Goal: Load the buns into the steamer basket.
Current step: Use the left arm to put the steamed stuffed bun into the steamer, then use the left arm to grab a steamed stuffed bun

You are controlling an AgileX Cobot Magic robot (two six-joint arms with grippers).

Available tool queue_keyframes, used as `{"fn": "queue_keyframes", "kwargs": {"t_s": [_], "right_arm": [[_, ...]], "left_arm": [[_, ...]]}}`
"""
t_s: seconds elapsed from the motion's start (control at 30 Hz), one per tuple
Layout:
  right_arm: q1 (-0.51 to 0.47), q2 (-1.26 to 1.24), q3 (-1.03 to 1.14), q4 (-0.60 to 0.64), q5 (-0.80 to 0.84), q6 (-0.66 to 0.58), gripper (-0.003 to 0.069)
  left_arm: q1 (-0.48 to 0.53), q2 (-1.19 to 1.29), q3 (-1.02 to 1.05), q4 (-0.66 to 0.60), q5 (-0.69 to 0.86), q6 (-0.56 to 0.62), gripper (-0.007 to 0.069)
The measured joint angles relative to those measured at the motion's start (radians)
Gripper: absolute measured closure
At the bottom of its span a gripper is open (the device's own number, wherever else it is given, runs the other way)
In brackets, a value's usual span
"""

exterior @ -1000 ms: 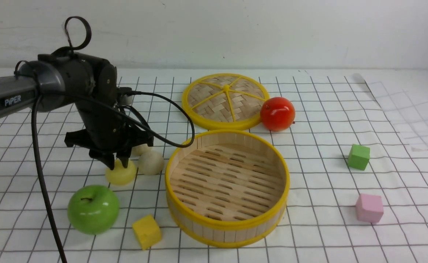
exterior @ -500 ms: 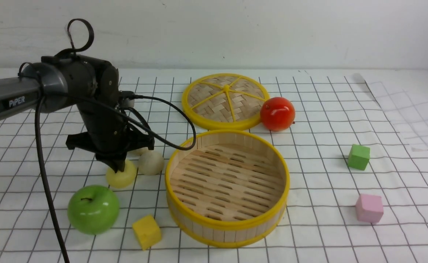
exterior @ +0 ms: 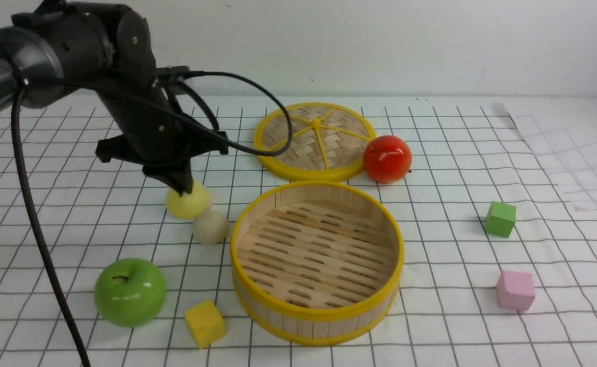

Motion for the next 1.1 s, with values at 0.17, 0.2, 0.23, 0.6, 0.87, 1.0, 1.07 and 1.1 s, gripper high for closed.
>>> {"fn": "queue_keyframes", "kwargs": {"t_s": [0.17, 0.2, 0.23, 0.6, 0.87, 1.0, 1.07, 1.1], "right_arm": [[0.000, 0.000, 0.000, 0.000, 0.000, 0.000, 0.0419], [0.000, 0.000, 0.000, 0.000, 0.000, 0.000, 0.0419], [0.000, 0.000, 0.000, 0.000, 0.000, 0.000, 0.0419], [0.000, 0.000, 0.000, 0.000, 0.000, 0.000, 0.0419], [0.000, 0.000, 0.000, 0.000, 0.000, 0.000, 0.0419], [0.000, 0.000, 0.000, 0.000, 0.000, 0.000, 0.0419], [0.000, 0.000, 0.000, 0.000, 0.000, 0.000, 0.0419], [0.000, 0.000, 0.000, 0.000, 0.000, 0.000, 0.0419]], "left_arm": [[-0.098, 0.005, 0.000, -0.050, -0.021, 0.033, 0.0638], [-0.128, 0.014, 0.000, -0.057, -0.030, 0.035, 0.0638], [-0.143, 0.021, 0.000, -0.060, -0.034, 0.035, 0.0638], [-0.169, 0.125, 0.000, -0.014, -0.062, -0.001, 0.0541], [-0.168, 0.054, 0.000, 0.143, -0.062, -0.008, 0.0273], [-0.157, 0.008, -0.001, 0.231, -0.053, -0.036, 0.0228], [-0.142, 0.004, -0.001, 0.231, -0.052, -0.060, 0.0230], [-0.129, 0.004, -0.001, 0.226, -0.052, -0.072, 0.0236]]}}
